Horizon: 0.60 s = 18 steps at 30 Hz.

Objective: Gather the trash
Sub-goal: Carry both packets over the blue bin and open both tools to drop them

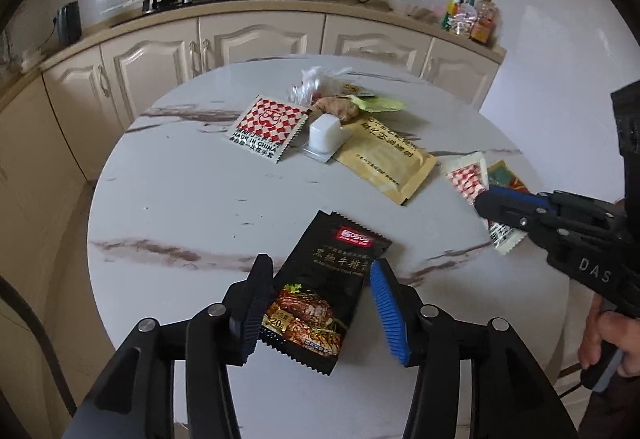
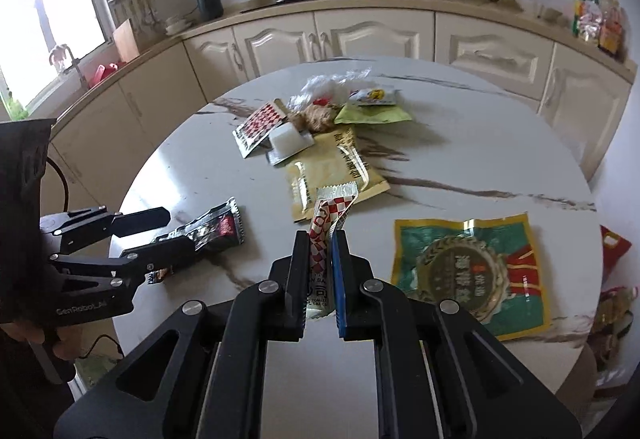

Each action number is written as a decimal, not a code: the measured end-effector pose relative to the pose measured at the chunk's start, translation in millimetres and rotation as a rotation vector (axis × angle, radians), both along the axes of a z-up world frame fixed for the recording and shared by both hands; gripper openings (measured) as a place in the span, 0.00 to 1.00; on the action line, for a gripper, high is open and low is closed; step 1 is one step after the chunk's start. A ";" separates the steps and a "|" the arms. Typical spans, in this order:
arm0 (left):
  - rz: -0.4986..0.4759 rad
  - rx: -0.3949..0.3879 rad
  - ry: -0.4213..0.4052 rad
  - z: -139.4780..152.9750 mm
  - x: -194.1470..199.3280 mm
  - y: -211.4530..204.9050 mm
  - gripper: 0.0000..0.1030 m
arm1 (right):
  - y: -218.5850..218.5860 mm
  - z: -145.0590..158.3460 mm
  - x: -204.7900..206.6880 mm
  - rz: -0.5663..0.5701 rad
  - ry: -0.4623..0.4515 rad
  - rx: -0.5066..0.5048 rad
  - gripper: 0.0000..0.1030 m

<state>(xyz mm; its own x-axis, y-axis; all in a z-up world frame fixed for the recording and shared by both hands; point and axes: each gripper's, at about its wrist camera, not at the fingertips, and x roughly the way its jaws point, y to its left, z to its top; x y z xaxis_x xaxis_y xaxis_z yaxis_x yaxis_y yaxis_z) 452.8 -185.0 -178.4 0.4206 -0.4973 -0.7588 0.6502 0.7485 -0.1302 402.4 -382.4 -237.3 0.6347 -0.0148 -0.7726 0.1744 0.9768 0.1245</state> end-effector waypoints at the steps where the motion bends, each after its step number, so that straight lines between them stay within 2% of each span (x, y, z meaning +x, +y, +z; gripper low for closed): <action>1: -0.009 0.007 0.007 -2.6 -1.5 -2.3 0.50 | 1.3 -2.3 0.9 0.006 0.007 0.007 0.11; 4: -0.017 0.073 -0.004 -12.2 -3.6 -13.2 0.50 | 7.3 -6.5 0.8 0.017 0.010 0.017 0.11; 7: -0.016 0.093 -0.028 -13.7 -4.1 -19.6 0.48 | 10.7 -6.9 0.0 0.023 0.006 0.023 0.11; 12: -0.030 0.097 -0.044 -15.0 -3.9 -25.5 0.35 | 17.9 -6.0 1.2 0.040 -0.004 0.034 0.11; 13: -0.037 0.084 -0.041 -15.6 -4.4 -26.3 0.27 | 19.4 -6.3 2.4 0.046 -0.003 0.039 0.11; 18: -0.033 0.039 -0.034 -20.1 -1.6 -22.2 0.15 | 23.9 -6.8 4.4 0.061 -0.009 0.053 0.11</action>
